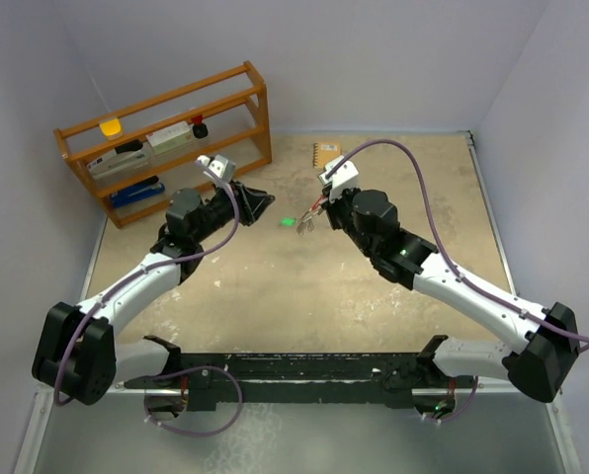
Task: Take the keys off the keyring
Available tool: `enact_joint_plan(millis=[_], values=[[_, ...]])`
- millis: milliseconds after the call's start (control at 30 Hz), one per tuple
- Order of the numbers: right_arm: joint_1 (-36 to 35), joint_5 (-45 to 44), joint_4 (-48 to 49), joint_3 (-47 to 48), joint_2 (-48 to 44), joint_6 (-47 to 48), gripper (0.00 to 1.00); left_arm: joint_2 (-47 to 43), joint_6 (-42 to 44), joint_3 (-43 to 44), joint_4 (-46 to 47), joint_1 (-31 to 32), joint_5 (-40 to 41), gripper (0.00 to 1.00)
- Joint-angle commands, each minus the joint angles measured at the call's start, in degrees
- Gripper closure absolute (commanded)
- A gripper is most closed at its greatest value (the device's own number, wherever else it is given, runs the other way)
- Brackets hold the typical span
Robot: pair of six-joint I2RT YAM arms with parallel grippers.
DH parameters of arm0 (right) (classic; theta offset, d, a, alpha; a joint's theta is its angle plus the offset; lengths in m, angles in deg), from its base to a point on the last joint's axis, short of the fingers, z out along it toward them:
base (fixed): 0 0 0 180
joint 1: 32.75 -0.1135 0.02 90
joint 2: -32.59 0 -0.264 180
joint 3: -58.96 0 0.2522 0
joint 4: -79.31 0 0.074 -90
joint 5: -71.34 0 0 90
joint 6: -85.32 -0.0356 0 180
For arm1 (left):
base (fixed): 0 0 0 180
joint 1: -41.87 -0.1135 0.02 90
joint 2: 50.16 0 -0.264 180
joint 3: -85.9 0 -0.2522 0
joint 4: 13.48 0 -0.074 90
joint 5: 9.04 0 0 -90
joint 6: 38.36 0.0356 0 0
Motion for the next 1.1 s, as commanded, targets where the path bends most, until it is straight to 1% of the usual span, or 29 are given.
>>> enact_joint_plan(millis=[0, 100, 233, 400, 500, 600, 767, 867, 967, 1067], values=[[-0.6, 1.3, 0.5, 2.7, -1.9, -0.4, 1.00, -1.0, 3.3, -1.1, 5.6, 3.0, 0.1, 0.71], [-0.9, 1.3, 0.5, 2.8, -2.2, -0.7, 1.00, 0.7, 4.9, -1.2, 7.0, 5.8, -0.1, 0.68], [-1.1, 1.2, 0.9, 3.1, -2.8, -0.7, 1.00, 3.2, 7.9, -0.6, 6.6, 11.5, 0.1, 0.63], [-1.4, 0.8, 1.8, 3.3, -2.6, -0.4, 1.00, 6.0, 11.3, 0.9, 5.0, 18.2, 3.4, 0.60], [-1.5, 0.7, 2.2, 3.3, -2.3, -0.2, 1.00, 6.4, 13.4, 1.3, 4.2, 20.8, 6.8, 0.57], [-1.6, 0.8, 2.2, 3.6, -2.3, -0.1, 1.00, 5.9, 14.5, 0.3, 5.7, 21.8, 12.4, 0.55], [-1.9, 1.0, 2.1, 3.7, -3.0, 0.0, 1.00, 4.1, 14.6, -2.8, 11.6, 22.2, 20.1, 0.54], [-2.0, 1.4, 2.0, 3.6, -3.3, -0.2, 1.00, 4.6, 15.0, -2.7, 12.4, 22.2, 21.3, 0.54], [-2.1, 1.7, 2.1, 3.5, -3.3, -0.5, 1.00, 6.5, 15.0, -1.6, 12.5, 22.3, 20.1, 0.54], [-2.3, 1.8, 2.2, 3.6, -3.3, -0.5, 1.00, 7.5, 13.5, -1.7, 14.5, 22.3, 19.2, 0.54]])
